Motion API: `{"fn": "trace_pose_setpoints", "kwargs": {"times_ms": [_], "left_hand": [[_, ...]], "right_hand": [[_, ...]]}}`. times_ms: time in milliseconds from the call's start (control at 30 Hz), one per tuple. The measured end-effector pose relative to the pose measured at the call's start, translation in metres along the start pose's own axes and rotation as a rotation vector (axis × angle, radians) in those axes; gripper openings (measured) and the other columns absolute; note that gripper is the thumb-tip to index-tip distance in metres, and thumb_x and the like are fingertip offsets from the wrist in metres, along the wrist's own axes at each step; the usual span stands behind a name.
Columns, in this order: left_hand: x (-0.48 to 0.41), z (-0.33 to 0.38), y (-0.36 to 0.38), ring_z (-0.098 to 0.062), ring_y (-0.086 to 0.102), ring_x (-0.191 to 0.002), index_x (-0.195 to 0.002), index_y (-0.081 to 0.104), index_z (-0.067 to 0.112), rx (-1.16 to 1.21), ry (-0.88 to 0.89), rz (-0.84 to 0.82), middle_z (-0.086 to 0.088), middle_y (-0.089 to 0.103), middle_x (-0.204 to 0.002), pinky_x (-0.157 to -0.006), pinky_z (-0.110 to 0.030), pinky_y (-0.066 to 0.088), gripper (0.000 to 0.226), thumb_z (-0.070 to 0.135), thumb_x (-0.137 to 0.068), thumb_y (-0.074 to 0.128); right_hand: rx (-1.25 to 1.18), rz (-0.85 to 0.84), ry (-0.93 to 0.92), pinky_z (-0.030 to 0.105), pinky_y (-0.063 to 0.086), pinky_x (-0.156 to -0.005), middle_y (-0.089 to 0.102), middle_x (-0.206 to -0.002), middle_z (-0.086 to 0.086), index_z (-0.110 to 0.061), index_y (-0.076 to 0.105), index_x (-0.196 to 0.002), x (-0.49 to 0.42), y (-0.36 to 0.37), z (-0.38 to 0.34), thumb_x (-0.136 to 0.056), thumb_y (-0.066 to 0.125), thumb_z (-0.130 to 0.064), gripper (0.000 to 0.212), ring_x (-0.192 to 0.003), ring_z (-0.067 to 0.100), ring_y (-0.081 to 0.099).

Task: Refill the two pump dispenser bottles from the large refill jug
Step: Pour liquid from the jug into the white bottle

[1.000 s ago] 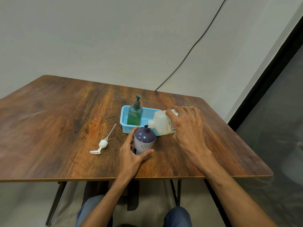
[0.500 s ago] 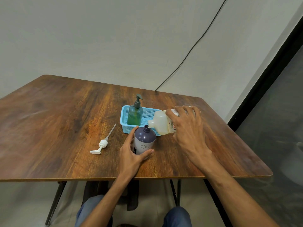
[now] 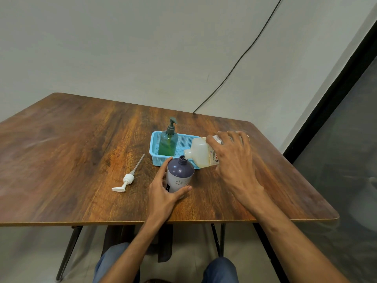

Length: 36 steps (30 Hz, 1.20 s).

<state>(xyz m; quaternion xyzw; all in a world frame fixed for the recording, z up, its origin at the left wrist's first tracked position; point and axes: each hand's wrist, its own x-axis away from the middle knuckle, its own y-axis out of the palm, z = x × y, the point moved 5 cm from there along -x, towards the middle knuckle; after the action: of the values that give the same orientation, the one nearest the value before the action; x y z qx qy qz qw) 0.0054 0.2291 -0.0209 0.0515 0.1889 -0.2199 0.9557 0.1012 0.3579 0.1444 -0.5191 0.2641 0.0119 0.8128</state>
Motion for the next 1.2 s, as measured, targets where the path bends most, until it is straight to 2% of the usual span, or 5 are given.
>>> {"fn": "trace_pose_setpoints", "kwargs": {"times_ms": [300,467,733,933,1200], "left_hand": [[0.0001,-0.0007,-0.0008,0.006,0.052,-0.129,-0.152,0.042,0.03,-0.007,-0.007,-0.002,0.018,0.054,-0.143,-0.1,-0.009,0.045,0.104,0.042,-0.062,0.093],[0.0004,-0.0015,-0.0011,0.005,0.052,-0.13,-0.152,0.042,0.031,-0.017,-0.016,-0.001,0.017,0.053,-0.145,-0.1,-0.009,0.045,0.105,0.044,-0.061,0.093],[0.0005,-0.0012,-0.0009,-0.002,0.054,-0.132,-0.152,0.042,0.029,-0.017,-0.015,0.005,0.01,0.054,-0.148,-0.106,-0.026,0.049,0.104,0.037,-0.063,0.094],[0.0005,-0.0001,-0.0006,-0.005,0.054,-0.132,-0.152,0.042,0.028,-0.024,-0.006,0.006,0.008,0.054,-0.148,-0.106,-0.025,0.05,0.103,0.035,-0.063,0.094],[0.0005,0.0005,-0.0003,0.0,0.053,-0.131,-0.152,0.042,0.026,-0.023,-0.001,0.002,0.009,0.054,-0.147,-0.102,-0.012,0.046,0.103,0.035,-0.063,0.094]], "right_hand": [[0.013,0.042,-0.002,0.05,0.038,-0.099,0.062,-0.126,0.012,-0.023,0.059,-0.125,-0.0006,0.0011,0.0002,-0.066,0.079,-0.012,0.064,-0.115,0.037,0.054],[0.012,0.047,-0.004,0.05,0.038,-0.099,0.062,-0.127,0.014,-0.023,0.059,-0.126,-0.001,0.0032,0.0001,-0.064,0.085,-0.014,0.068,-0.117,0.037,0.054],[0.032,0.028,-0.007,0.048,0.032,-0.102,0.059,-0.131,0.011,-0.025,0.056,-0.128,-0.0036,0.0025,0.0001,-0.066,0.082,-0.015,0.068,-0.119,0.036,0.051],[0.031,0.05,-0.007,0.049,0.035,-0.1,0.062,-0.126,0.012,-0.023,0.059,-0.127,-0.0027,0.0011,-0.0011,-0.066,0.084,-0.015,0.066,-0.116,0.036,0.053],[0.033,0.041,-0.004,0.049,0.031,-0.103,0.06,-0.129,0.012,-0.025,0.057,-0.128,-0.0032,-0.001,-0.0018,-0.071,0.08,-0.014,0.063,-0.119,0.036,0.052]]}}
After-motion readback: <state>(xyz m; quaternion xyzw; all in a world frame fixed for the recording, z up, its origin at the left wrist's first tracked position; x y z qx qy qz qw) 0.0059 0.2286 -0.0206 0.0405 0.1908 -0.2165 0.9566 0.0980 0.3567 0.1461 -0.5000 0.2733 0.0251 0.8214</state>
